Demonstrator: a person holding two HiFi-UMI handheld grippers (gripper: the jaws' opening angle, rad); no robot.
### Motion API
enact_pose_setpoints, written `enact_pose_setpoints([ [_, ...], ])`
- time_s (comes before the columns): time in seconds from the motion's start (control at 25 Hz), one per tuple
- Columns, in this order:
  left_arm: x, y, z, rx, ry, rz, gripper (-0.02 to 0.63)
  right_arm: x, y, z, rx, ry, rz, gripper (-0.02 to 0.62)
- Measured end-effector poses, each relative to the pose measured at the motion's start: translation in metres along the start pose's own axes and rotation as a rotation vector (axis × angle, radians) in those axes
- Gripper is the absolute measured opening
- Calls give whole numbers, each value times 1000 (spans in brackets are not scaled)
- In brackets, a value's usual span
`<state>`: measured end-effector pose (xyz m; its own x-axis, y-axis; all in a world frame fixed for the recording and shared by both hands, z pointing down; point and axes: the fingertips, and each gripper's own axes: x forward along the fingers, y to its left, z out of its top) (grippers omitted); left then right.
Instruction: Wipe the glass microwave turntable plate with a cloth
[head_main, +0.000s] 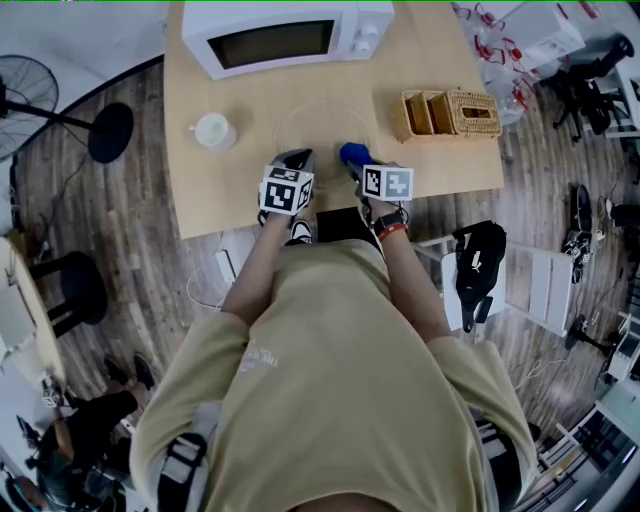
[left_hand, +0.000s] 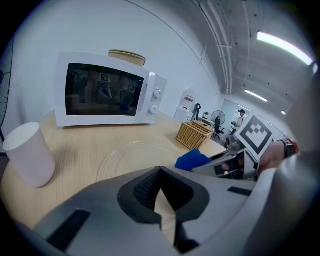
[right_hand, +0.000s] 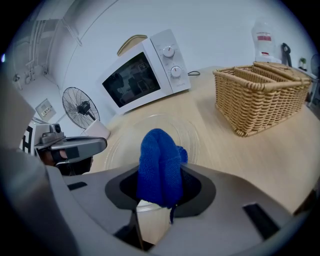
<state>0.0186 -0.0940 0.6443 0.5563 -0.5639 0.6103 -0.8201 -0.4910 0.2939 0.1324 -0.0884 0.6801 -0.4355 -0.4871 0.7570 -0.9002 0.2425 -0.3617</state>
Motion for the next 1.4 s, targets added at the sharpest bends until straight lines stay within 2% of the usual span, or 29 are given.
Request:
enact_pose_setpoints([
  [0.32,-8,5,-6,-14,-1,17,18,-5,-12,2,4,-24,-56,150],
  [0.6,-23,18,-9,-32,-15,51,18,-3,-9,2,7,-34,-61,156],
  [0.72,-32,25,-8,-37,-28,67,18,0,7,2,7,-16,-7,160],
  [0.92,-50,36,-12,-60,-47,98,18,6,58,-1,-48,2,91,160],
  [1.4,-81,63,-32,-106,-63,172,18,26,134,-30,-111,46,220,160],
])
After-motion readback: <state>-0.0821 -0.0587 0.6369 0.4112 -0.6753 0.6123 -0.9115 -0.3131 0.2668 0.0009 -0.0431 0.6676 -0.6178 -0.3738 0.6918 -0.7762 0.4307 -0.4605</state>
